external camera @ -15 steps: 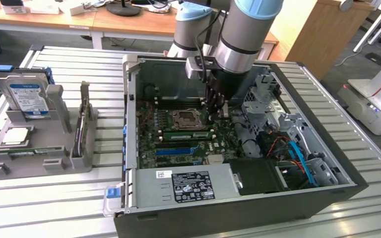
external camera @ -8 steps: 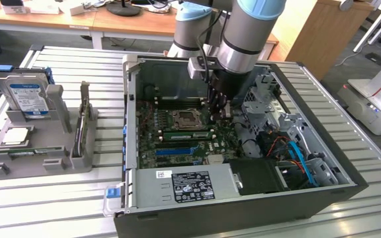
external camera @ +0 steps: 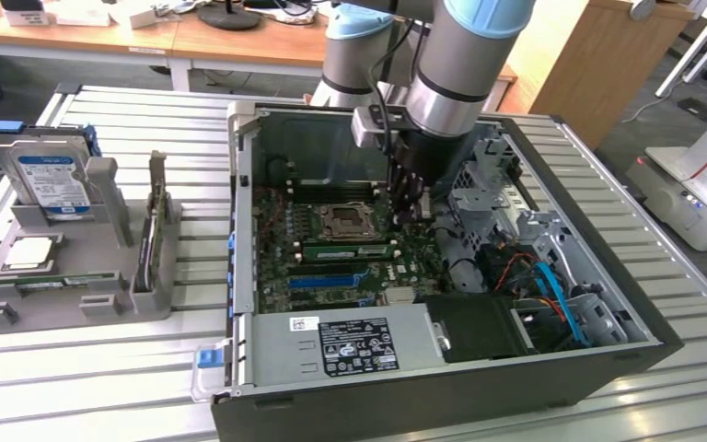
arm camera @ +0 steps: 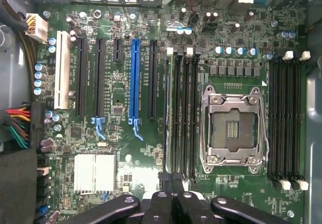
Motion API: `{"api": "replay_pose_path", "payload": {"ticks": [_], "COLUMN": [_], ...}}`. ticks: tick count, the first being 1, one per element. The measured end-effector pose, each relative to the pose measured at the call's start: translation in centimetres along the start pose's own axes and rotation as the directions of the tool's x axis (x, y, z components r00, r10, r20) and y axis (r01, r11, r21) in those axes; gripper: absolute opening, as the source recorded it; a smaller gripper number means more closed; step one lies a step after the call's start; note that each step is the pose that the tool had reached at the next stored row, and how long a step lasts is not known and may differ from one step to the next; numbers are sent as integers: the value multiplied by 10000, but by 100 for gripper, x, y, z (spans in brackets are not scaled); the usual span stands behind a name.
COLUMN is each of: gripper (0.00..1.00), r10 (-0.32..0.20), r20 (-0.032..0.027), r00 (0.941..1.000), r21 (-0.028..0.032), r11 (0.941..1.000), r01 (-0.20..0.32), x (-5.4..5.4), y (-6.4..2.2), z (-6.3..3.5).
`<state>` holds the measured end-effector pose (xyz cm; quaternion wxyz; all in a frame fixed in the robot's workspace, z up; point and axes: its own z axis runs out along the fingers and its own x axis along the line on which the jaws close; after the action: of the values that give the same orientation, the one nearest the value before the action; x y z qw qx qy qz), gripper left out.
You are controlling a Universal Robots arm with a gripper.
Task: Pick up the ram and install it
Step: 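Press down the ram until it locks into place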
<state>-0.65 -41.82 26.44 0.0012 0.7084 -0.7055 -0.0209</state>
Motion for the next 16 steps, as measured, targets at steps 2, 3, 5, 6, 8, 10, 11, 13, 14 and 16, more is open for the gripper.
{"api": "replay_pose_path", "payload": {"ticks": [2, 3, 5, 6, 8, 10, 11, 13, 14, 16], "gripper": [11, 11, 11, 11, 11, 11, 11, 11, 11, 11], "r10": [0, 0, 0, 1, 1, 0, 1, 2, 1, 0], "r20": [0, 0, -1, 0, 0, -1, -1, -1, 0, 0], "r00": [10000, 10000, 10000, 10000, 10000, 10000, 10000, 10000, 10000, 10000], "r21": [0, 0, 0, 0, 0, 0, -1, 0, -1, 0], "r11": [10000, 10000, 10000, 10000, 10000, 10000, 10000, 10000, 10000, 10000], "r01": [0, 0, 0, -1, -1, 0, -1, -2, -1, 0], "x": [3, 5, 11, 12, 14, 15, 15, 15, 15, 16], "y": [-8, -12, -22, -28, -41, -48, -47, -47, -48, -48], "z": [0, 0, 0, 1, 1, 0, 0, 0, 0, 0]}}
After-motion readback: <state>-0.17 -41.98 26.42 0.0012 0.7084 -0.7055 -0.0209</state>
